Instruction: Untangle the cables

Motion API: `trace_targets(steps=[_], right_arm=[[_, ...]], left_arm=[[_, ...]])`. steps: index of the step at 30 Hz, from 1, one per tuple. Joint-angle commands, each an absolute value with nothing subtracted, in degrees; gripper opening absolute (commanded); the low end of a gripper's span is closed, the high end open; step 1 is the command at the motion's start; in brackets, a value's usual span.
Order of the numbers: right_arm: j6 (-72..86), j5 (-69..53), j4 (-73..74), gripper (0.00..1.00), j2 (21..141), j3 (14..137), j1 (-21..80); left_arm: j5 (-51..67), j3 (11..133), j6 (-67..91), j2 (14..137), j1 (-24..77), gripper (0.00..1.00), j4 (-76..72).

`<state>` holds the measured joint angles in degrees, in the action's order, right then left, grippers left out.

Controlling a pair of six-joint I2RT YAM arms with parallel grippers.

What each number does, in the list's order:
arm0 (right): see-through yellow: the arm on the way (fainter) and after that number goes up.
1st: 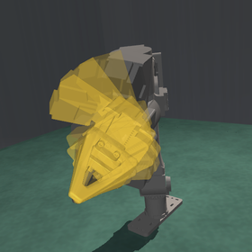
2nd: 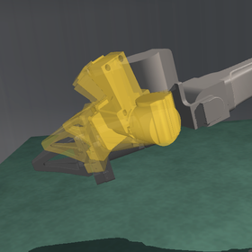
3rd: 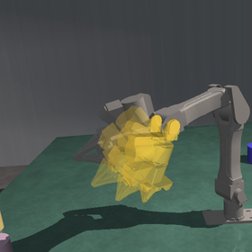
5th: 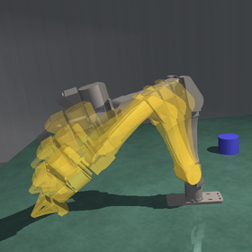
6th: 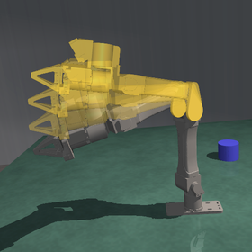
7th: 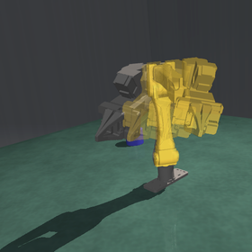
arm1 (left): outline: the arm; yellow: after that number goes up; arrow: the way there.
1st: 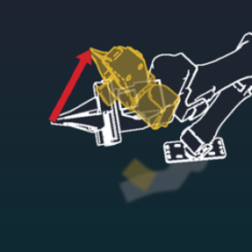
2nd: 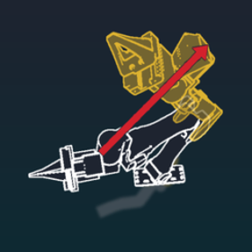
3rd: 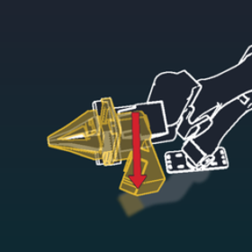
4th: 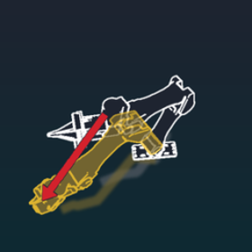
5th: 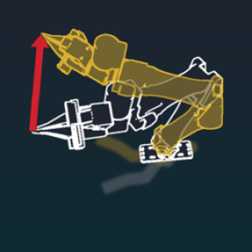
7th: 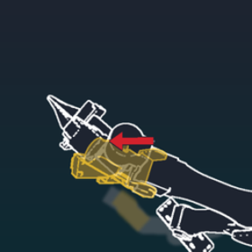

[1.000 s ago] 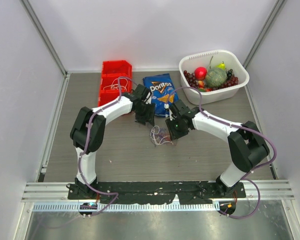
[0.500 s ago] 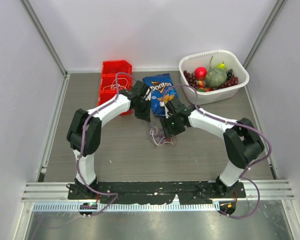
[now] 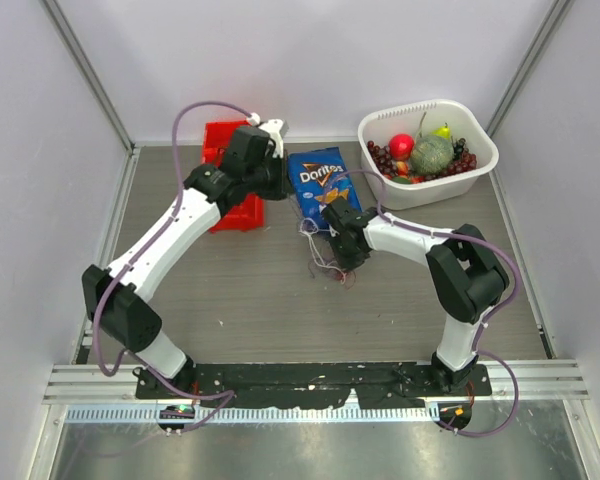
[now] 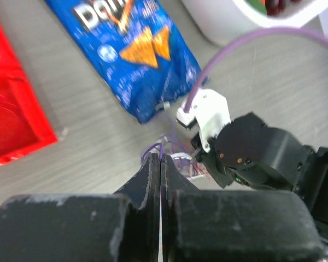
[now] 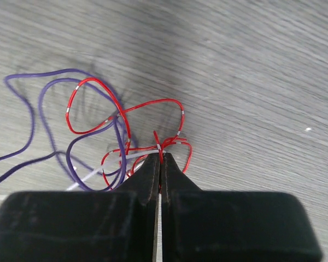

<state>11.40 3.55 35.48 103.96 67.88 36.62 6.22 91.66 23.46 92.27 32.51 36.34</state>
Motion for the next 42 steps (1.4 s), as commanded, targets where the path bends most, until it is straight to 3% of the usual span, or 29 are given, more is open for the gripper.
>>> trace_targets(steps=[1,14,20,25,29,35,38,42], right_arm=[[13.6,10.3,36.9,0.01,102.4,66.5,35.0],[18.5,12.4,37.7,0.01,96.0,58.5,24.5],[20.0,15.0,38.1,0.01,92.5,56.4,22.2],[18.5,9.3,35.5,0.01,90.4,56.2,22.1],[17.8,7.0,35.1,0.01,90.2,57.1,22.1],[17.1,5.6,34.9,0.01,89.3,57.1,22.1],[16.6,5.6,34.6,0.01,88.2,56.5,22.1],[16.3,5.7,34.5,0.01,86.0,55.6,22.2]], left_arm=[[-6.7,98.5,20.4,86.3,32.3,0.00,36.9],[-26.2,105.7,12.9,76.5,32.3,0.00,21.3],[-33.6,107.5,11.0,76.2,32.3,0.00,18.4],[-37.7,108.5,13.4,79.8,31.6,0.00,19.1],[-33.5,119.1,28.7,87.9,26.4,0.00,31.4],[-24.1,113.8,46.9,90.1,17.0,0.00,30.6],[-11.7,104.9,56.9,90.4,10.0,0.00,22.5],[-0.3,92.0,72.7,93.7,4.4,0.00,0.4]])
